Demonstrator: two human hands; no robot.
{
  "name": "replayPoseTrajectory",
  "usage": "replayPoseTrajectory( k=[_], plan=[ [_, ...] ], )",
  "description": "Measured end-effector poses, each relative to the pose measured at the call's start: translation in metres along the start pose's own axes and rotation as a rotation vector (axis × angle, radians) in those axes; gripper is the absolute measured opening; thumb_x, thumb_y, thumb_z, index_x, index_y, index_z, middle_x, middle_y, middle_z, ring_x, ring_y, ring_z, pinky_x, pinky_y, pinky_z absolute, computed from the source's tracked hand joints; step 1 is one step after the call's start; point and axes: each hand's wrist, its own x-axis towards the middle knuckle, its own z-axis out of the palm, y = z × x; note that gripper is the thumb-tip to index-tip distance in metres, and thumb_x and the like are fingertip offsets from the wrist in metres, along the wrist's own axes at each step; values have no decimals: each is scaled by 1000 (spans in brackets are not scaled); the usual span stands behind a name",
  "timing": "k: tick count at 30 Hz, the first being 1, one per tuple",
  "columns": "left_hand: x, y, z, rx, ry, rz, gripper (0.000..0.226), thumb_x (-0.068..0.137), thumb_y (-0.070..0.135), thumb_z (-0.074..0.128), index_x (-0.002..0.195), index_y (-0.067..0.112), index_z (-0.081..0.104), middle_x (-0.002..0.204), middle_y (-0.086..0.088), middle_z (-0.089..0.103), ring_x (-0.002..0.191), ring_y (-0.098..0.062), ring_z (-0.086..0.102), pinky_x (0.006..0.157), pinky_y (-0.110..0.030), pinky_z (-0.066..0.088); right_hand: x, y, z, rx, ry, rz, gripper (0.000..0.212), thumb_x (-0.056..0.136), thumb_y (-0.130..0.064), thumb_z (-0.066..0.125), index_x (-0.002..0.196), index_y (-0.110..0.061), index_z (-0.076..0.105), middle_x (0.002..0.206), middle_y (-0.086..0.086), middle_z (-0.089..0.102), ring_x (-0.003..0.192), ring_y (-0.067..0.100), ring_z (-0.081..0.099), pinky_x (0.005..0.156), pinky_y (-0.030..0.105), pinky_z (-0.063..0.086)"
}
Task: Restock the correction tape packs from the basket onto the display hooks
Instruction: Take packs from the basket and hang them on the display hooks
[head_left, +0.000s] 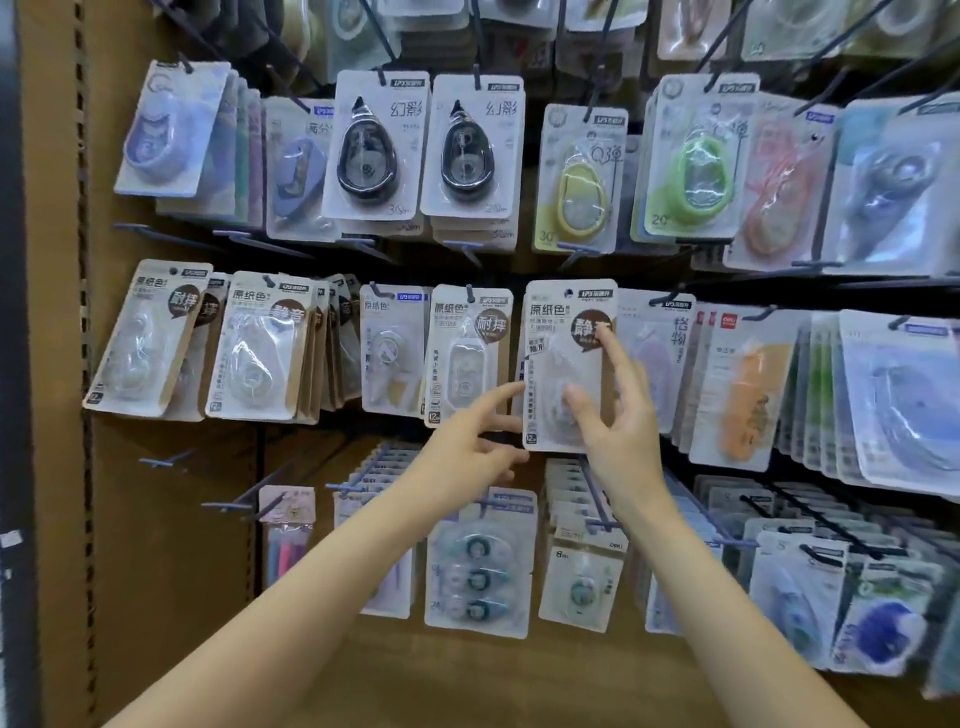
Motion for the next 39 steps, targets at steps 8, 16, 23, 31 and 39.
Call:
replayPoseTrajectory(
  k=[8,16,23,31,39],
  plan=[
    [6,5,-5,-49,6,-24,57,93,1,49,139,33,37,106,7,56,91,-8,65,75,-17,55,20,-3,-1,-46,-72,77,58,94,-16,54,144,-30,31,131,-7,39,126,6,38,106,16,33],
    [3,7,-7,-68,-9,-22,56,93,-1,47,136,33,39,104,5,60,86,-5,66,71,-15,55,22,-6,-5,2,-84,128,57,93,-16,55,142,-37,34,139,-5,38,132,11,37,112,42,32],
    [8,3,-3,-34,-35,-17,56,93,0,47,139,31,38,108,4,63,87,-5,65,70,-14,54,31,-13,-15,-207,-137,50,59,94,-13,53,147,-25,29,123,-5,37,115,3,38,90,5,26],
    [8,4,1,-38,51,20,51,93,2,46,139,24,39,111,7,58,96,-15,63,70,-15,54,23,-11,-9,-633,-111,-138,60,96,-14,48,149,-19,21,114,-1,33,79,7,40,69,18,34],
    [6,3,-2,-91,51,56,51,94,3,46,137,29,41,119,4,56,104,-15,60,74,-16,55,24,-21,-5,-172,-107,53,57,93,-16,55,145,-22,31,120,-5,40,112,0,37,90,7,23]
  ],
)
